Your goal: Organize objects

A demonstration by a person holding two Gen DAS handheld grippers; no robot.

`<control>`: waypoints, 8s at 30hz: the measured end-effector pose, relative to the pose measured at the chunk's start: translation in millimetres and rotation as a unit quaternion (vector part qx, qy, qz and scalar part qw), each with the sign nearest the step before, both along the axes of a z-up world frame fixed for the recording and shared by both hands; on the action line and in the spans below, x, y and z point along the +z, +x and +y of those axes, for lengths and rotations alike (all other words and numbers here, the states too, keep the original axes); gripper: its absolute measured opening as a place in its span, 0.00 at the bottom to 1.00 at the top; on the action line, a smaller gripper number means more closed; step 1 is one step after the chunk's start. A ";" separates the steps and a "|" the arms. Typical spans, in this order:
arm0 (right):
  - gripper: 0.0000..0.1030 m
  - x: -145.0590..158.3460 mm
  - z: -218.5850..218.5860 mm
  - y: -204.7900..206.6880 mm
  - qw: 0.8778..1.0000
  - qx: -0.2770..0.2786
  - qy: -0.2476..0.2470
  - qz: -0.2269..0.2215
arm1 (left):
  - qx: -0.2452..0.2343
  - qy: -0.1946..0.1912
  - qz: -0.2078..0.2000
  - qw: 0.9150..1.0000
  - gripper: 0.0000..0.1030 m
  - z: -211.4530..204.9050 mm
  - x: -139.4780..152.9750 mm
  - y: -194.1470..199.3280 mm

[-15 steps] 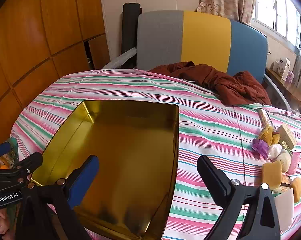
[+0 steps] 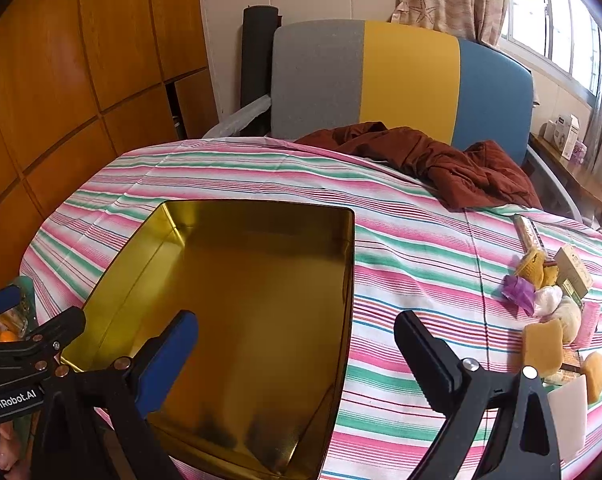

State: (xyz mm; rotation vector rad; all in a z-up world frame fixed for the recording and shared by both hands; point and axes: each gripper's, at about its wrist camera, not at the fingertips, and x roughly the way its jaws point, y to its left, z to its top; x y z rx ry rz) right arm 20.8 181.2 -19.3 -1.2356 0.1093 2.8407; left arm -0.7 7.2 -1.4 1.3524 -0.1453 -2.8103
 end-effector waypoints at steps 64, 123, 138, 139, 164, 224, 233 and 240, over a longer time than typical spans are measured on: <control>0.61 -40.6 295.2 224.8 0.983 -0.180 0.038 -0.005 | -0.274 0.203 -0.110 0.934 1.00 180.3 -26.7 66.9; 0.35 -86.2 324.2 198.3 0.985 -0.171 -0.015 -0.021 | -0.422 0.058 -0.048 0.903 0.62 374.1 -105.9 122.6; 0.24 -69.4 293.6 198.8 0.990 -0.132 -0.047 -0.012 | -0.419 0.087 -0.031 0.903 0.59 327.6 -88.5 120.0; 0.24 -66.9 290.1 197.4 0.991 -0.128 -0.046 -0.011 | -0.419 0.091 -0.029 0.903 0.59 323.9 -86.3 120.1; 0.24 -2.4 102.0 101.6 0.993 0.077 -0.084 0.041 | -0.245 0.131 0.047 0.960 0.59 112.2 -20.3 55.2; 0.39 0.0 118.5 102.1 0.991 0.003 -0.121 0.062 | -0.144 0.158 0.032 0.976 1.00 87.7 -5.9 43.5; 0.39 -32.6 215.5 130.3 0.991 -0.086 -0.101 0.032 | -0.225 0.144 0.012 0.964 1.00 158.4 -6.7 72.3; 0.43 -50.1 306.8 116.3 0.988 -0.128 -0.080 -0.014 | -0.259 0.146 -0.012 0.955 1.00 187.5 -13.0 93.2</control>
